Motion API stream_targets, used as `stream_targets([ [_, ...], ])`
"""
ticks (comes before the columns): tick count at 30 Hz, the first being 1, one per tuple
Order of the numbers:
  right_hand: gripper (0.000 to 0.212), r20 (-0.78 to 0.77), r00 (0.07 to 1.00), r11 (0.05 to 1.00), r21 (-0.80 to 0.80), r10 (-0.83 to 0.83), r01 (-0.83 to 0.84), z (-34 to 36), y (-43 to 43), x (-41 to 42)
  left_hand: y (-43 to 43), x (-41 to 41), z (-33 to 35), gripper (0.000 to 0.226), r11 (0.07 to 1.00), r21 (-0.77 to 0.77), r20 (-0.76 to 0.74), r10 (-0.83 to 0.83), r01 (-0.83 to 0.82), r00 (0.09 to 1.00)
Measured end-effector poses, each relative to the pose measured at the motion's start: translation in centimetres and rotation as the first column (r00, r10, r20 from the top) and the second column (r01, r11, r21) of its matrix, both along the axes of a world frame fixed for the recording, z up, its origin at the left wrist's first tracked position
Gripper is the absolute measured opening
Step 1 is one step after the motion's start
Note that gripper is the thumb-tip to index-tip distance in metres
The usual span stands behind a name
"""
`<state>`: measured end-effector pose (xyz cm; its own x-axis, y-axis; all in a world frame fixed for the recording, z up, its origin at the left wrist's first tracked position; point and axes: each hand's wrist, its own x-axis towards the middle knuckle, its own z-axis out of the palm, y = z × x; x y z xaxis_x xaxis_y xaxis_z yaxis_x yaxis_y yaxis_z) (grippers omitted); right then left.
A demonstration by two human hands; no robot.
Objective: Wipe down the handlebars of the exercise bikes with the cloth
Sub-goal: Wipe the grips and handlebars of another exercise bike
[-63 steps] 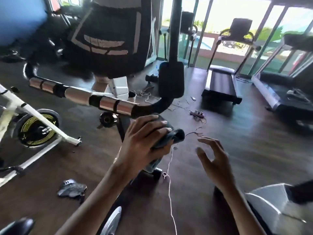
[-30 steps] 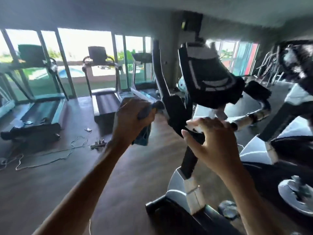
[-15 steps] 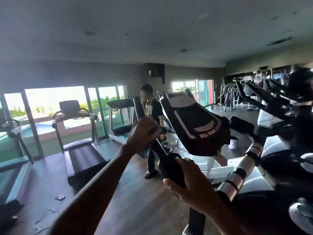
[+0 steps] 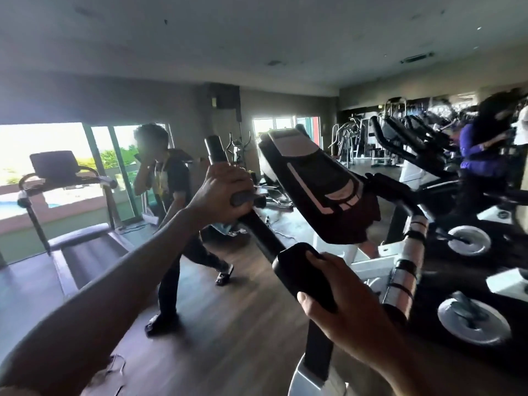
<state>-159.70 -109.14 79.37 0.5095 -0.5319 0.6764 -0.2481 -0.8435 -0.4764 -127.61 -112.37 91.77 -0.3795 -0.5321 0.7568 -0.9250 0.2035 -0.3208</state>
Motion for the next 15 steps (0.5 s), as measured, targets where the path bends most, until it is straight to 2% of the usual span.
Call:
stream_targets([
  [3,0.066,0.006,1.000,1.000,-0.006,-0.025,0.026,0.0,0.1,0.0,0.2,0.8,-1.2,0.024,0.997,0.067,-0.016,-0.042,0.043,0.999],
  [5,0.067,-0.006,1.000,1.000,0.013,-0.011,0.011,0.1,0.1,0.0,0.0,2.2,1.1,0.032,0.989,0.140,0.033,0.051,-0.055,0.998],
  [7,0.065,-0.012,1.000,1.000,-0.001,0.002,-0.002,0.1,0.0,0.0,-0.4,3.1,3.7,0.039,0.974,0.150,0.108,0.156,-0.171,0.982],
  [9,0.064,-0.009,1.000,1.000,-0.014,-0.001,0.000,0.1,-0.1,0.0,-0.7,3.1,5.0,0.038,0.968,0.126,0.128,0.201,-0.217,0.971],
  [13,0.069,-0.036,0.999,0.999,-0.006,-0.035,0.035,0.2,0.1,-0.2,-0.4,1.4,1.2,0.018,0.998,-0.057,0.039,0.009,-0.007,0.999],
  [15,0.070,-0.036,0.998,0.998,-0.013,-0.057,0.057,0.3,0.2,-0.2,0.1,0.9,-1.6,0.021,0.990,-0.131,-0.029,-0.064,0.059,0.998],
])
